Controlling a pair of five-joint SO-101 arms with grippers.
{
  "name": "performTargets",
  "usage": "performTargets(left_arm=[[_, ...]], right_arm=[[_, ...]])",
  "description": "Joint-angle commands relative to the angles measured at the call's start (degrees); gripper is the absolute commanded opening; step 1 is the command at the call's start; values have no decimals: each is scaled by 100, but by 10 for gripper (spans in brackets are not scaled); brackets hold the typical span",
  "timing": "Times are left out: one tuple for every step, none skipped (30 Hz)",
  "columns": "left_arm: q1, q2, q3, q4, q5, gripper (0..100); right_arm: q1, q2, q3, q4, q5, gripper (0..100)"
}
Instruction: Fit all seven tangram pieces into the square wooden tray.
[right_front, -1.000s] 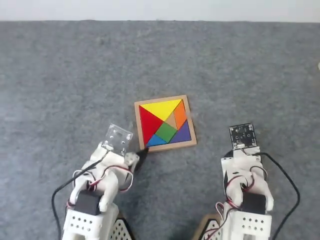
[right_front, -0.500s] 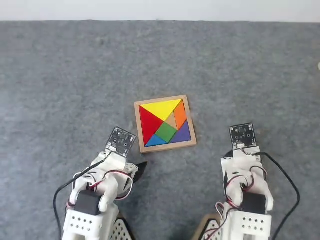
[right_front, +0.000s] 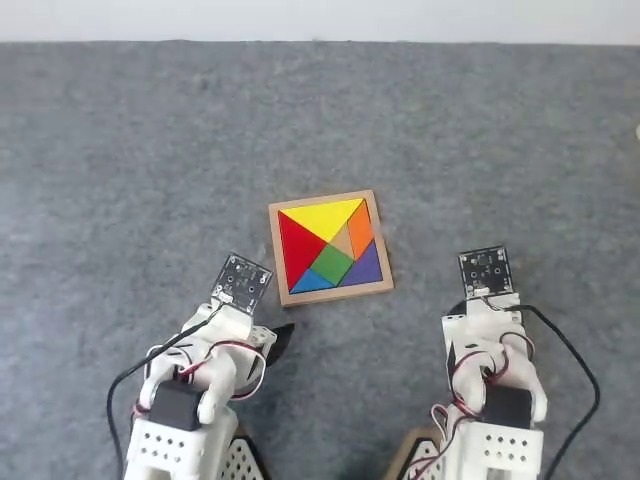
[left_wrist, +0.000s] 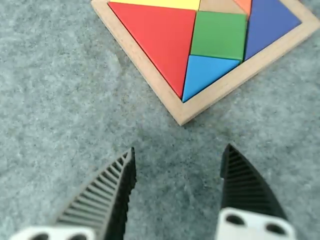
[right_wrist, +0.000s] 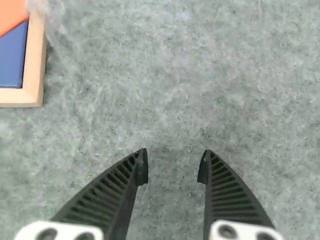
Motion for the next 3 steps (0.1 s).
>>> performTargets(left_arm=[[9, -114, -48, 26, 35, 270], [9, -114, -48, 26, 35, 270], [9, -114, -48, 26, 35, 270]], right_arm=[[40, 75, 105, 40, -18, 177], [40, 75, 105, 40, -18, 177], [40, 75, 105, 40, -18, 177]])
